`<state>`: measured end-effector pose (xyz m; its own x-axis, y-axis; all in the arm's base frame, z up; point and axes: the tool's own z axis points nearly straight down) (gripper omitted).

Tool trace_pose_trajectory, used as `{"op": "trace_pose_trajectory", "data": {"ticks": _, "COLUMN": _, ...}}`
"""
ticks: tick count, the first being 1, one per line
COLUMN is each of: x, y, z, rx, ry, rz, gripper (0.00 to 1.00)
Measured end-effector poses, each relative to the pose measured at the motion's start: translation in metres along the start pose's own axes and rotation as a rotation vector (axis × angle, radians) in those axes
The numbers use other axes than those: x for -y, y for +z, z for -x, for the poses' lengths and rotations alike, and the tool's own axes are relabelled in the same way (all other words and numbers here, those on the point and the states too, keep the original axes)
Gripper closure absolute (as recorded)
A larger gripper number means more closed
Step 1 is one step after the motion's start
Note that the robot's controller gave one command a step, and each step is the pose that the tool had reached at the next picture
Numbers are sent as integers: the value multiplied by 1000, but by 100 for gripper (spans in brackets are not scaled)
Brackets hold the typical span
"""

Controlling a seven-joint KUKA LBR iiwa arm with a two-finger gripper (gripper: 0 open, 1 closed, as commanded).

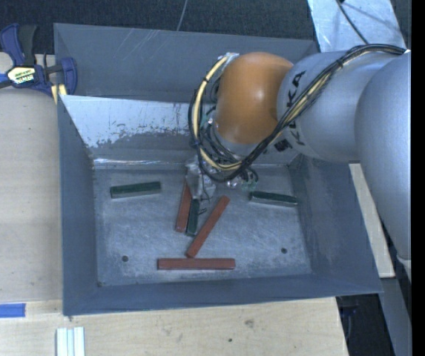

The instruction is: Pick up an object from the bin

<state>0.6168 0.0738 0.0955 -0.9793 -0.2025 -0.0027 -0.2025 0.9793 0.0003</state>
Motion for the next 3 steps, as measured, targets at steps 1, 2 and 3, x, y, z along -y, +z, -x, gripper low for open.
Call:
{"op": "trace_pose_trajectory", "data": {"ticks": 1, "x": 0, "y": -1, "z": 1, "rx": 2, "ry": 2, "rz": 0, "gripper": 0}}
{"op": "trace_pose_trajectory", "data": {"ticks": 2, "x": 0, "y": -1, "z": 1, "rx": 2, "ry": 1, "rz": 0, "gripper": 0}}
{"op": "trace_pose_trajectory", "data": {"ticks": 3, "x": 1, "y": -9, "z": 0, "rx": 8, "ry": -372, "rz": -3, "gripper": 0}}
